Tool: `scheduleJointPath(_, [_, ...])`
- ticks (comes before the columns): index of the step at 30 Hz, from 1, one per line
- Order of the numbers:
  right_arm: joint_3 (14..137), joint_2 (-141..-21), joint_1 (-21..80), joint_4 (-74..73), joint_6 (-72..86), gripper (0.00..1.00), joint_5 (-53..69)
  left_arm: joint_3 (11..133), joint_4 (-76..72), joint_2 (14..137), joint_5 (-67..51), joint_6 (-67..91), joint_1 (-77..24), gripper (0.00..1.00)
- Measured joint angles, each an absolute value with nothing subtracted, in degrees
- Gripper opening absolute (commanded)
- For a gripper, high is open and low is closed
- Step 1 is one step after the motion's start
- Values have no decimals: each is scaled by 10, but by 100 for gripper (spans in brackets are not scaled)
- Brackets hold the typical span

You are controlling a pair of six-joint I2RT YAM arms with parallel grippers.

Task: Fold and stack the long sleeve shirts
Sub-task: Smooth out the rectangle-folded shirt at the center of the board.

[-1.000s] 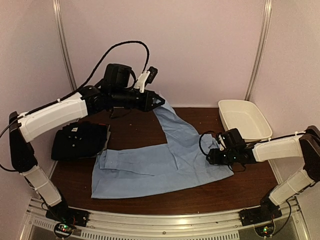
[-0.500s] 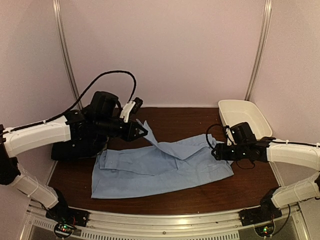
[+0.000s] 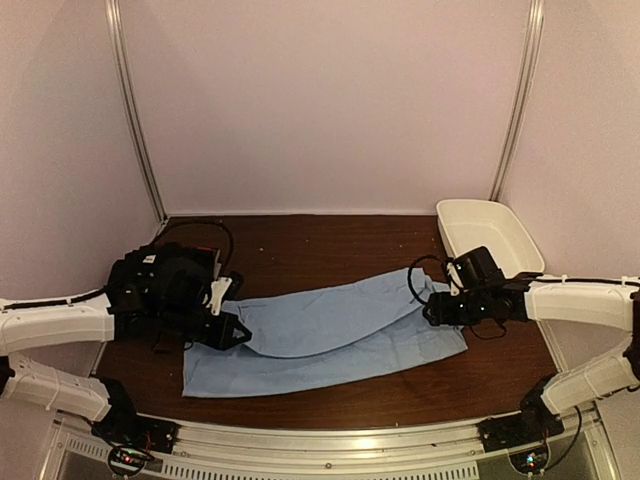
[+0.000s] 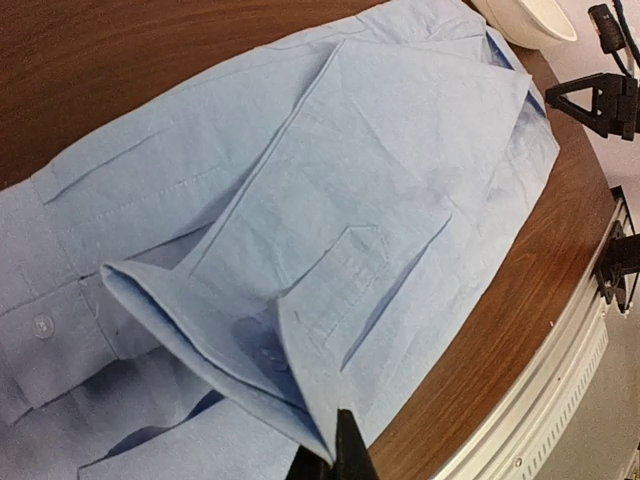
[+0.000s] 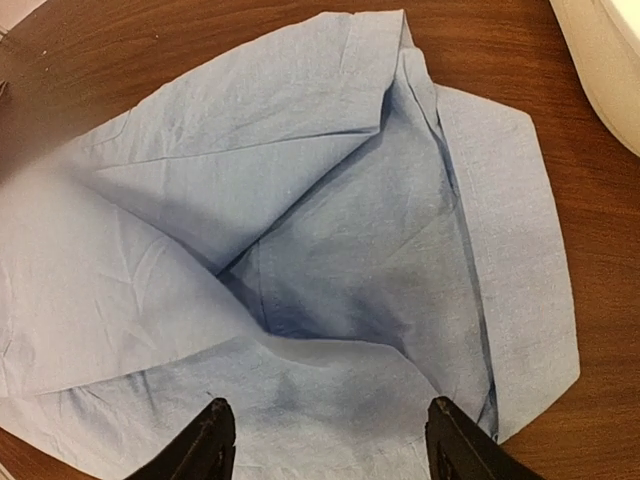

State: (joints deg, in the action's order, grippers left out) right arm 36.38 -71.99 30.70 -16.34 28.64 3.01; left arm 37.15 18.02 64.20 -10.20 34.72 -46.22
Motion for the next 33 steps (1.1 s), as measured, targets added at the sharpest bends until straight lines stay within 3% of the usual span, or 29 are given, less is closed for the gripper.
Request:
scheduleJointPath(15, [385,-741,307,-173,271,65,39,314,207,537,-80,405,-462,0])
scheduleJointPath(25, [373,-633,308,-215,258,65,115,292,227,509,-74,423,-463,0])
scheduleJointPath(33, [373,-626,308,-238,264,64,127,275,238,466,-72,442,-466,0])
